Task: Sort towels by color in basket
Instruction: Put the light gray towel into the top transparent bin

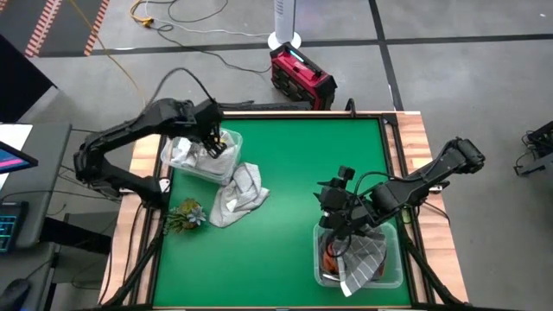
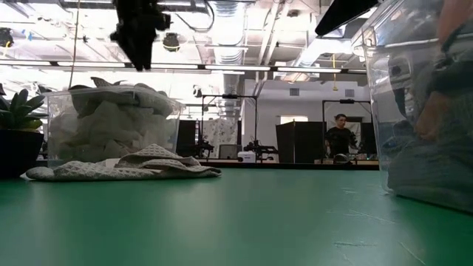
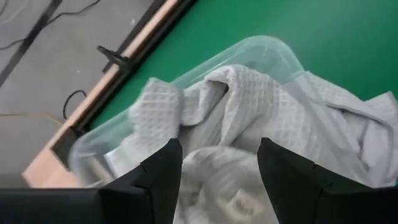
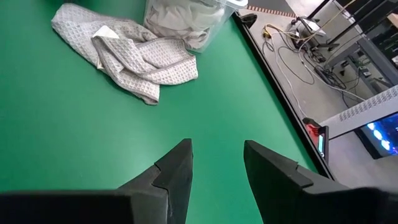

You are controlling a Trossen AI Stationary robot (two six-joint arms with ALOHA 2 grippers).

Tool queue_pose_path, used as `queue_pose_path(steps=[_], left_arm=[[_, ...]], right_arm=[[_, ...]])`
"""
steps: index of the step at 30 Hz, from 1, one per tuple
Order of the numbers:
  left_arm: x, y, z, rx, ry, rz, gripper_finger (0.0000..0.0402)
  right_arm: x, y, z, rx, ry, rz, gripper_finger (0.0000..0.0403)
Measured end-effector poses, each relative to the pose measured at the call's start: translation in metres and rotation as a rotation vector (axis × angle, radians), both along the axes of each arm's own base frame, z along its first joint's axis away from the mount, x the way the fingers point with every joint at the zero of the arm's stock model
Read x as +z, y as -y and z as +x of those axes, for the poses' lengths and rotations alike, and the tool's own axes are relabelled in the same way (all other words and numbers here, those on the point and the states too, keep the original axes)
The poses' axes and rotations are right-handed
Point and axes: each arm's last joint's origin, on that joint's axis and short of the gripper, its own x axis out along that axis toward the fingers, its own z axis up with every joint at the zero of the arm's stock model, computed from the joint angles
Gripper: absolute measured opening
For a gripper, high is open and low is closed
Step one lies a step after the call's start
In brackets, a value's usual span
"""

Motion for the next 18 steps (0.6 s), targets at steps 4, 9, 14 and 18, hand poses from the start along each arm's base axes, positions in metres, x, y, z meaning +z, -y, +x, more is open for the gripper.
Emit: queue_pose_path(steps=[4, 9, 14, 18], left_arm=[[-0.045, -0.004, 0.008, 0.014, -0.044, -0.029, 0.0201], [-0.123, -0.009, 0.002, 0.034, -0.073, -0.163, 0.0201], [-0.151, -0.018, -0.009, 0.084, -0.051, -0.208, 0.0201], [-0.133, -0.02, -0.011, 0.077, -0.023, -0.224, 0.0201]], right_arm=[[0.0, -0.004, -0.002, 0.013, 0.001, 0.006, 0.0179], [0.0, -0.008, -0.003, 0.029, 0.0, 0.006, 0.0179], [0.0, -0.004, -0.002, 0.016, 0.002, 0.005, 0.0179], [0.0, -0.001, -0.001, 0.003, 0.001, 0.001, 0.0179]])
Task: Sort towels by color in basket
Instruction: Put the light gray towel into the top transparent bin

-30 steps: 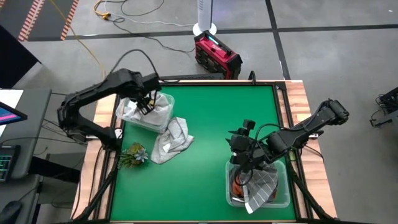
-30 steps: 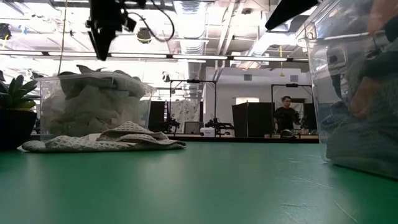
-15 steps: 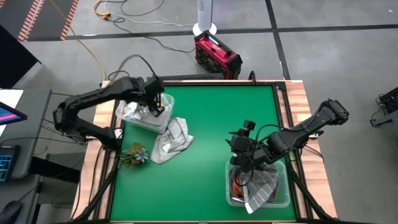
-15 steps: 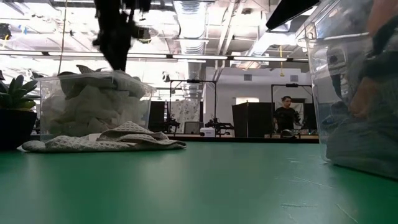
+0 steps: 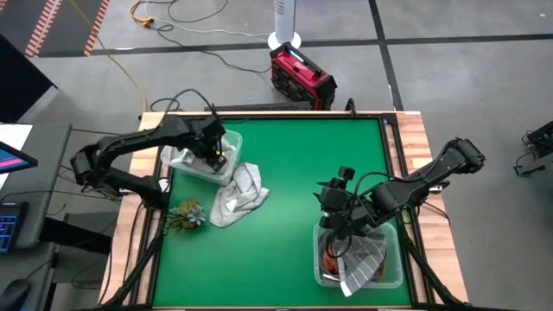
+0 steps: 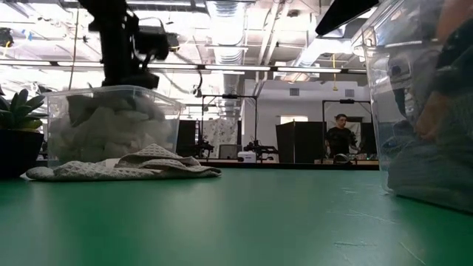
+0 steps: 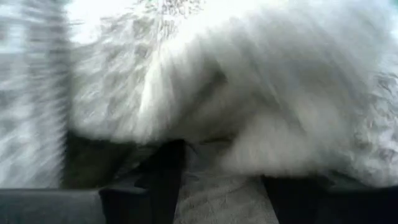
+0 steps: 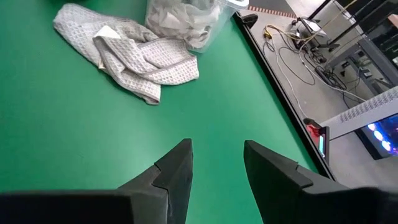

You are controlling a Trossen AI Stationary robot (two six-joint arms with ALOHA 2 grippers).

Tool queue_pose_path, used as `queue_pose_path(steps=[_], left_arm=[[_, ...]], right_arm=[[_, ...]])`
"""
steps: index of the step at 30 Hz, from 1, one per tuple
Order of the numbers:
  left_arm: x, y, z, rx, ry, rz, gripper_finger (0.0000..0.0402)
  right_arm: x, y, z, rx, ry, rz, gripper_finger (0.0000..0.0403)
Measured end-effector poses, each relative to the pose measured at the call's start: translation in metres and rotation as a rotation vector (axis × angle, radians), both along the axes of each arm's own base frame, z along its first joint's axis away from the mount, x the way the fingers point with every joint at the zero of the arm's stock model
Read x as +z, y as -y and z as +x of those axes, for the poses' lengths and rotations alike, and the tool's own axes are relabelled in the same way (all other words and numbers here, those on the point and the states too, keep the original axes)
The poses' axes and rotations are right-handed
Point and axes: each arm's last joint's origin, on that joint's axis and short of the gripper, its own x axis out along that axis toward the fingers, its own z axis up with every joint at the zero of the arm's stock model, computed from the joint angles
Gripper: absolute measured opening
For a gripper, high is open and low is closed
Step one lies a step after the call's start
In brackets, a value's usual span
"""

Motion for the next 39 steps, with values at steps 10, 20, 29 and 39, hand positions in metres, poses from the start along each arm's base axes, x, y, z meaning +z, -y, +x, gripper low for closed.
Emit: queue_pose_path(steps=[10, 20, 29, 39], left_arm=[[0.085, 0.003, -0.005, 0.032, 0.177, 0.127, 0.0201], [0.033, -0.002, 0.0, 0.087, 0.111, 0.245, 0.0201], [-0.016, 0.004, -0.011, 0.094, 0.046, 0.195, 0.0201], [0.016, -0.015, -0.018, 0.238, 0.042, 0.243, 0.0201]], right_arm=[[0.0, 0.0, 0.0, 0.009, -0.009, -0.012, 0.0179], [0.0, 0.0, 0.0, 0.008, -0.007, -0.012, 0.0179], [0.0, 0.0, 0.0, 0.012, -0.011, -0.018, 0.0179], [0.0, -0.001, 0.0, 0.015, -0.011, -0.018, 0.0179]])
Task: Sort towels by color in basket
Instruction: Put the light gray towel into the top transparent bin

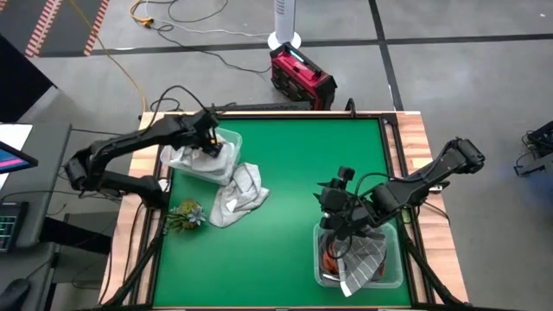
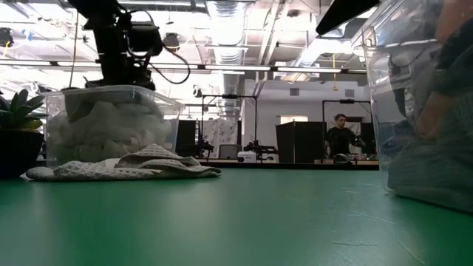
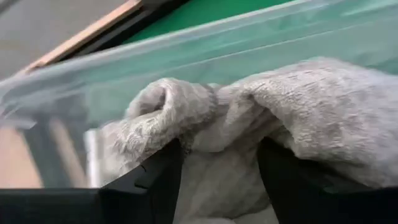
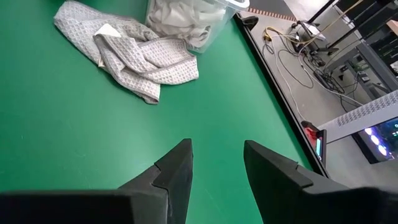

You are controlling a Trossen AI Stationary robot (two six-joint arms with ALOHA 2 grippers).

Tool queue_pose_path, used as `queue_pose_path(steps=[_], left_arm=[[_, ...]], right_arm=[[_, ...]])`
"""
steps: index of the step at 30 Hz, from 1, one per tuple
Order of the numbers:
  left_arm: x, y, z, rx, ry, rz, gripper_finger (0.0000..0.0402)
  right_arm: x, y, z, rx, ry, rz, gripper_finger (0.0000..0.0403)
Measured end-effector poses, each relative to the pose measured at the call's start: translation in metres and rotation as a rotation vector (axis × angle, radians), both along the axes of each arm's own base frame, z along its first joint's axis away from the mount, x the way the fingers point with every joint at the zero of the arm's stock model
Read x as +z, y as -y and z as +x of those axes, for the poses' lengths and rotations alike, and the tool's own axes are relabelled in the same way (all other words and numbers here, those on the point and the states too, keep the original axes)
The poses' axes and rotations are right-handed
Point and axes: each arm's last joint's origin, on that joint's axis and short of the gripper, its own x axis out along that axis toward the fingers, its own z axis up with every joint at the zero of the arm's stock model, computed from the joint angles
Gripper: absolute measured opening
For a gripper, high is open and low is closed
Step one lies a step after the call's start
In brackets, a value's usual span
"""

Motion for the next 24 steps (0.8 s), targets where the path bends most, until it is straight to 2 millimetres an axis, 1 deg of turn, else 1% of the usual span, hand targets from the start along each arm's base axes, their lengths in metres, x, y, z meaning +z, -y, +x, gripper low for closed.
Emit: queue_pose_path(steps=[4, 8, 11, 14, 16, 19, 21, 24], left_arm=[[-0.001, -0.015, -0.015, 0.099, -0.015, -0.009, 0.0189], [-0.012, -0.026, -0.028, 0.194, 0.001, -0.016, 0.0174], [-0.025, -0.027, -0.033, 0.192, 0.029, -0.067, 0.0168], [-0.036, -0.021, -0.035, 0.154, -0.02, -0.088, 0.0165], [-0.039, -0.018, -0.035, 0.125, -0.073, -0.08, 0.0165], [-0.035, -0.015, -0.034, 0.112, -0.132, -0.039, 0.0165], [-0.026, -0.015, -0.032, 0.105, -0.146, 0.019, 0.0165], [-0.005, -0.014, -0.026, 0.084, -0.127, 0.113, 0.0165]], right_arm=[[0.0, -0.002, -0.001, 0.007, 0.0, 0.0, 0.0179], [0.0, -0.002, -0.001, 0.007, -0.001, 0.0, 0.0179], [0.0, -0.002, -0.001, 0.008, -0.002, -0.002, 0.0179], [0.0, -0.002, -0.001, 0.015, -0.009, -0.011, 0.0179], [0.0, -0.002, -0.001, 0.015, -0.009, -0.011, 0.0179], [0.0, -0.001, 0.0, 0.012, -0.01, -0.012, 0.0179], [0.0, 0.0, 0.0, 0.009, -0.01, -0.012, 0.0179], [0.0, 0.001, 0.001, 0.007, -0.007, -0.01, 0.0179]])
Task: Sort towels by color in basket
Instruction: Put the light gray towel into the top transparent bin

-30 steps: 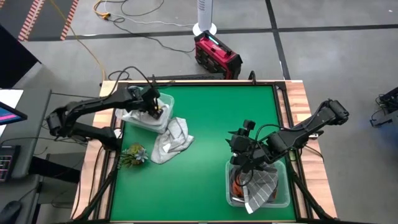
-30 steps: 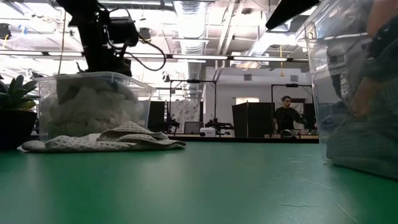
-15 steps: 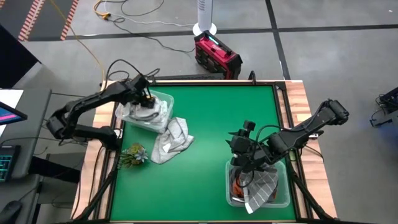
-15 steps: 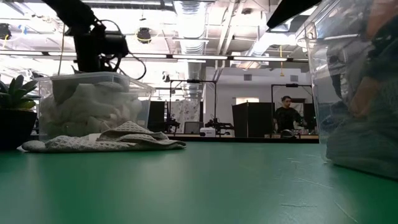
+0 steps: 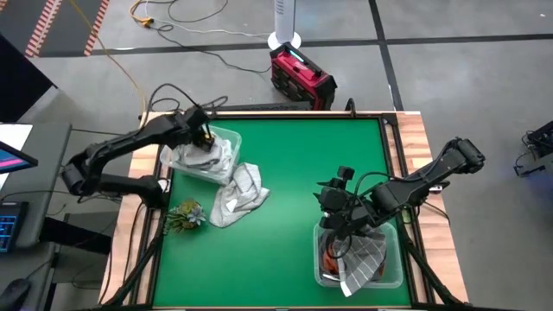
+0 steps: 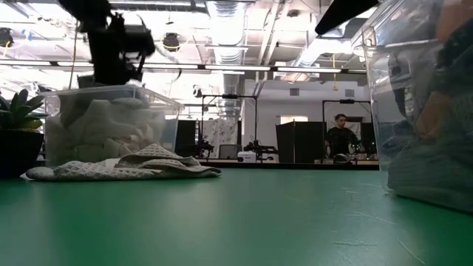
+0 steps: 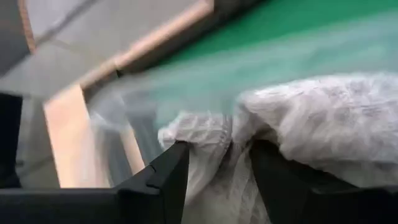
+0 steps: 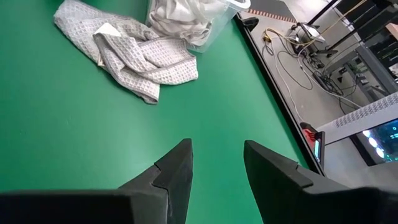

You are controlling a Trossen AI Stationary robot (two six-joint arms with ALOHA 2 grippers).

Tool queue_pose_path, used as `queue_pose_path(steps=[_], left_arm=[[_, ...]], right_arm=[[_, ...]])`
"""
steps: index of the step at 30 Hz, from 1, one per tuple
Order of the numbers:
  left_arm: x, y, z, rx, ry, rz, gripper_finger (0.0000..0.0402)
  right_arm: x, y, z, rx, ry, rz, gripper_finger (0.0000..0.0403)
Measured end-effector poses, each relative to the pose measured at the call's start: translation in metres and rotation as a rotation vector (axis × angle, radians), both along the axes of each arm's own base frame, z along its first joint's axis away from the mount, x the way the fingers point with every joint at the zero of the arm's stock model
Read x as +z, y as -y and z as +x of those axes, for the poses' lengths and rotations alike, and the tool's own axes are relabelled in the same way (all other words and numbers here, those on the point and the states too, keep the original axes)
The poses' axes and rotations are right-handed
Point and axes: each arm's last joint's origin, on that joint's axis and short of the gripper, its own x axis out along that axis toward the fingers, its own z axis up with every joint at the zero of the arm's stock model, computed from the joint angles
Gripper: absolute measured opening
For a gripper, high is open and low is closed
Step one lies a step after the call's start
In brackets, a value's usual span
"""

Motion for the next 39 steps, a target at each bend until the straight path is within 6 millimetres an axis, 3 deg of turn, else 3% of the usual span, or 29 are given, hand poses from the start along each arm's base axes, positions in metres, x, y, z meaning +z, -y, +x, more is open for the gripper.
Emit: queue_pose_path(steps=[10, 14, 18, 20, 23, 29, 32, 39], left_arm=[[0.094, 0.014, 0.002, -0.142, 0.206, 0.227, 0.0165], [0.113, 0.028, 0.005, -0.334, 0.303, 0.207, 0.0165], [0.098, 0.053, 0.025, -0.686, 0.405, -0.016, 0.0165], [0.084, 0.073, 0.04, -0.878, 0.382, -0.113, 0.0165], [0.063, 0.108, 0.059, -1.098, 0.261, -0.124, 0.0165], [0.045, 0.161, 0.088, -1.273, 0.048, 0.092, 0.0165], [0.032, 0.18, 0.098, -1.365, -0.017, 0.078, 0.0165], [-0.018, 0.194, 0.126, -1.302, -0.158, -0.073, 0.0165]], right_arm=[[0.0, 0.0, 0.0, 0.0, 0.002, 0.001, 0.0179], [0.0, 0.0, 0.0, 0.0, 0.002, 0.0, 0.0179], [0.0, 0.0, 0.0, -0.001, 0.002, 0.001, 0.0179], [0.0, 0.0, 0.0, -0.001, 0.001, 0.001, 0.0179], [0.0, 0.0, -0.001, 0.001, -0.009, -0.005, 0.0179], [-0.002, 0.001, -0.004, 0.002, -0.041, -0.022, 0.0179], [-0.002, 0.001, -0.004, 0.001, -0.044, -0.024, 0.0179], [-0.005, 0.007, -0.008, -0.019, -0.108, -0.059, 0.0179]])
